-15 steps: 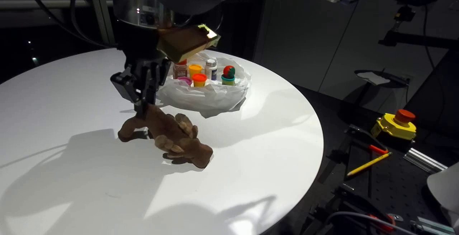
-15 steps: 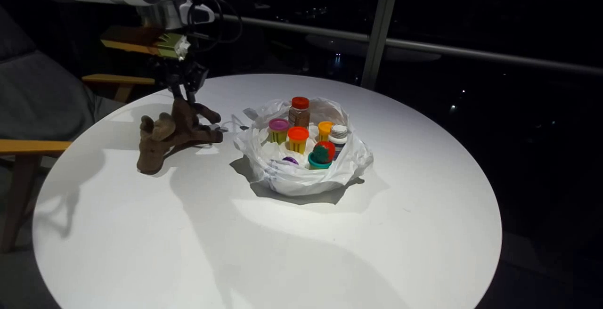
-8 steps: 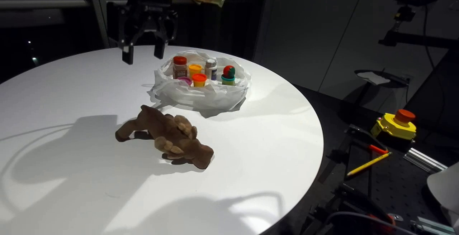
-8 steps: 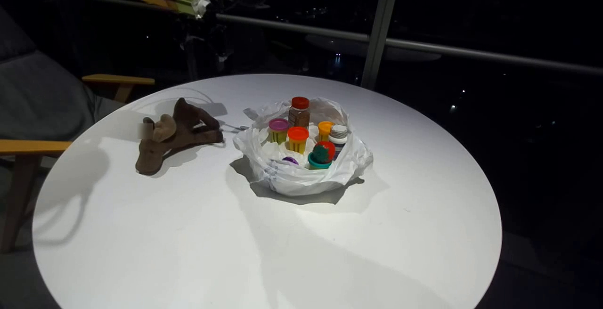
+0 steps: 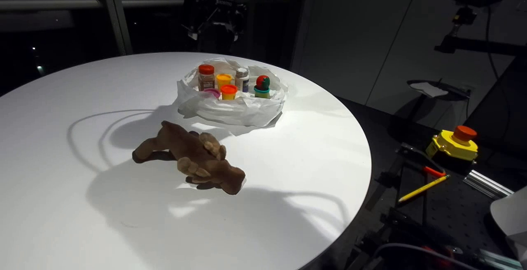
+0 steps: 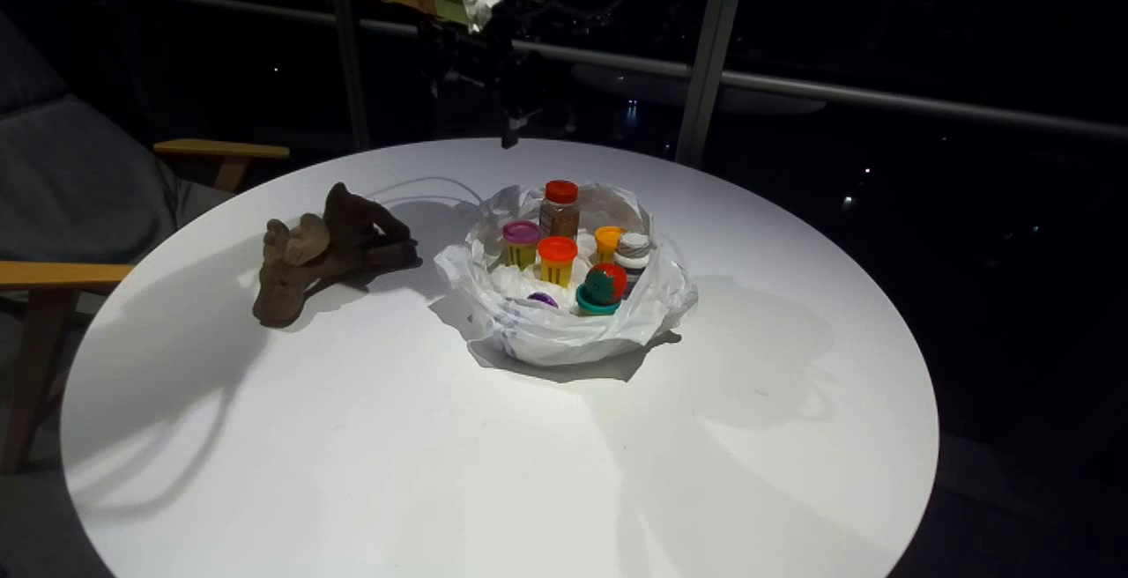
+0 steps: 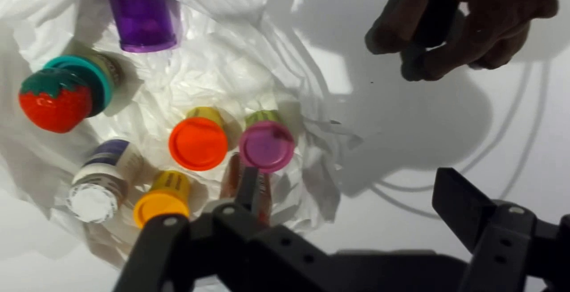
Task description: Remove all the objects from the plastic bag and put them on the table
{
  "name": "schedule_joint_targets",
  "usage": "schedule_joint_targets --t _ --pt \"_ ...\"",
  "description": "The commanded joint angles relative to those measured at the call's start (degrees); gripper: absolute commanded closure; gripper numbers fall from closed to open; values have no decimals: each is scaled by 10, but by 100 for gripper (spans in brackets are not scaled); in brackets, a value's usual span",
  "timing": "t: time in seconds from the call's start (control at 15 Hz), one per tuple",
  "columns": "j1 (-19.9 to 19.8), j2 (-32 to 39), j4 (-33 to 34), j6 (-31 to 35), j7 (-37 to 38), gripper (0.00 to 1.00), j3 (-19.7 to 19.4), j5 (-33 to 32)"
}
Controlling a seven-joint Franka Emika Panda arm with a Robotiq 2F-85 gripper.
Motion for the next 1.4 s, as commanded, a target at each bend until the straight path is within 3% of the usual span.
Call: schedule_joint_targets --t 0.0,1.07,1.13,1.2,1.33 --pt "-8 42 39 -14 0 0 -14 -1" --pt "5 231 261 -15 25 0 -49 -38" --pt "5 237 270 -15 26 25 -50 -38" --pt "6 244 279 -15 28 28 -52 -39" --pt "9 248 288 -11 37 42 -60 -44"
